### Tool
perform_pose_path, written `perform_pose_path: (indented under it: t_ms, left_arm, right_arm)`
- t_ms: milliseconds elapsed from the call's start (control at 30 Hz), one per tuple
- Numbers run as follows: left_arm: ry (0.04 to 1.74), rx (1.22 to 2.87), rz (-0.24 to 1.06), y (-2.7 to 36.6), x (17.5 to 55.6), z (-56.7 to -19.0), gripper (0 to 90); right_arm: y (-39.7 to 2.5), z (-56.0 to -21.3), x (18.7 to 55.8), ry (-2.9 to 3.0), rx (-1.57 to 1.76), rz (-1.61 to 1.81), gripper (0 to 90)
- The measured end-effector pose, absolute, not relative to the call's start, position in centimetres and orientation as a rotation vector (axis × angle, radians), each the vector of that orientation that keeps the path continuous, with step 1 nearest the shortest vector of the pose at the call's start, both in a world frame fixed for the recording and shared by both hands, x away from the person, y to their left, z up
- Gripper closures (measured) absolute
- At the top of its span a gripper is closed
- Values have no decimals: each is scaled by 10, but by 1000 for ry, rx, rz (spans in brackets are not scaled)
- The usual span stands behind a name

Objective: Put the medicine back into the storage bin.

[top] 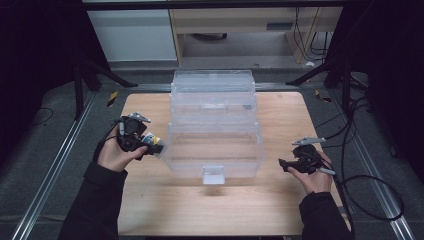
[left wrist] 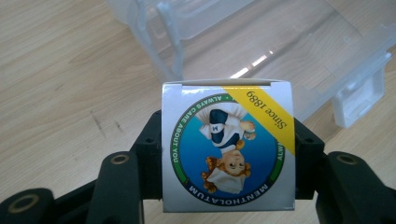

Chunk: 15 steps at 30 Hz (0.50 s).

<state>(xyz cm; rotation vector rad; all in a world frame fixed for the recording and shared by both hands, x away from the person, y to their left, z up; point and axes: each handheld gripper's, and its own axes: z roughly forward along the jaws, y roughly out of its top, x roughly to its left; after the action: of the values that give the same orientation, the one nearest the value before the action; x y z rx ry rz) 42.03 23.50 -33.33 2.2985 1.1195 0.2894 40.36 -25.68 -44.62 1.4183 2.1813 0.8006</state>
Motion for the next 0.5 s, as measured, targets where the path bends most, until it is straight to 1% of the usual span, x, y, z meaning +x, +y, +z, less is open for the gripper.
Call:
perform_pose_path:
  t_ms: [200, 367, 500]
  left_arm:
    - [1086, 2324, 272, 217, 428, -337, 442]
    - [1077, 2326, 288, 207, 433, -344, 443]
    - [1068, 2340, 262, 201, 437, -351, 443]
  right_arm:
    - [-257, -447, 404, 2181, 1417, 794, 273]
    - [-257, -447, 404, 2186, 1421, 792, 273]
    - [-257, -448, 404, 2187, 1419, 787, 273]
